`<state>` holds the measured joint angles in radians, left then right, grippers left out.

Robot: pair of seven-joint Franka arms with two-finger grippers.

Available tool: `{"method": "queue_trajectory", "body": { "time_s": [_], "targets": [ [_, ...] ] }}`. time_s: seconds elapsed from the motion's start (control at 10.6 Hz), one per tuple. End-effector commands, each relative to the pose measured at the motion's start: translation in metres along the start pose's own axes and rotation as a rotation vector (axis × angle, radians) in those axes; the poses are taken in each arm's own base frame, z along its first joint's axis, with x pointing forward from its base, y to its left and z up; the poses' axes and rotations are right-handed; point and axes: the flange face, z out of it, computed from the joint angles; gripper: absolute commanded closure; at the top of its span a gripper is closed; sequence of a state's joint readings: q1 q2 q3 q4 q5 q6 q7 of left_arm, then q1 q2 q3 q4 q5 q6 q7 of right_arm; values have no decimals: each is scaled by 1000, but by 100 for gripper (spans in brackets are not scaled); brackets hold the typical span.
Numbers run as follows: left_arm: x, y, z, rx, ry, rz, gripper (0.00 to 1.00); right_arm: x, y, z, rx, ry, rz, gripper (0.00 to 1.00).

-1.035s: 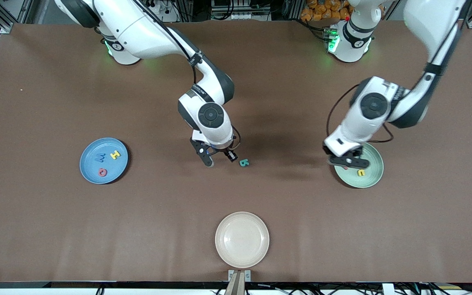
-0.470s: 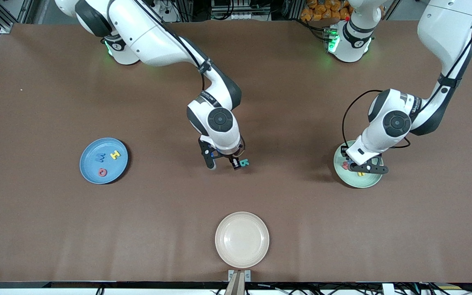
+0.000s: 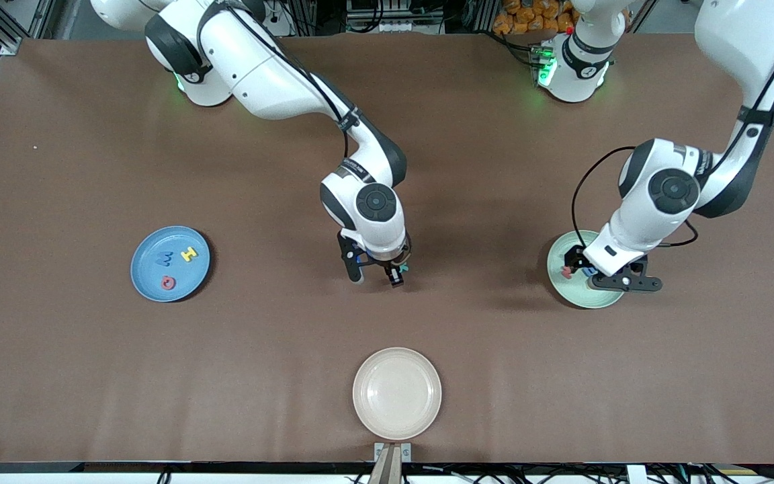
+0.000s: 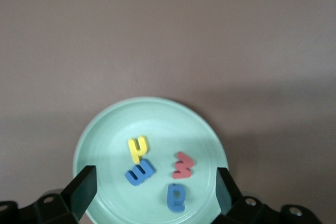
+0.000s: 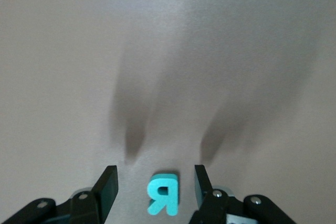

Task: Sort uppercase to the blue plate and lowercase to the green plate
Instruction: 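Release the 6 on the green plate while the right gripper lowers, then grasp the cyan R with the right gripper while the left gripper withdraws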

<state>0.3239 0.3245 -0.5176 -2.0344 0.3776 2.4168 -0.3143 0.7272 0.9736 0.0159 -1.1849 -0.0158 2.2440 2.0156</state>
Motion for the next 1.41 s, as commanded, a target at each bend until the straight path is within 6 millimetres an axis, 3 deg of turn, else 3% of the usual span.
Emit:
{"method": "queue_trajectory", "body": {
  "time_s": [0.0,0.28,0.66,0.85,1.32],
  "targets": [
    [13,10,-74,-4,13,-44,0,-4,-6,10,7,-3,28,33],
    [31,9,-148,-21,-124,-106,0,-13,-5,19,9,-11,31,34],
    [22,5,-214,-19,-176,-137,0,-14,-7,18,17,-25,33,36],
    [17,-9,-230,-26,-186,-172,0,-16,-5,18,15,-27,27,39],
    [7,-12,-254,-45,-192,-195,0,-16,-6,20,9,-50,43,46]
  ]
}}
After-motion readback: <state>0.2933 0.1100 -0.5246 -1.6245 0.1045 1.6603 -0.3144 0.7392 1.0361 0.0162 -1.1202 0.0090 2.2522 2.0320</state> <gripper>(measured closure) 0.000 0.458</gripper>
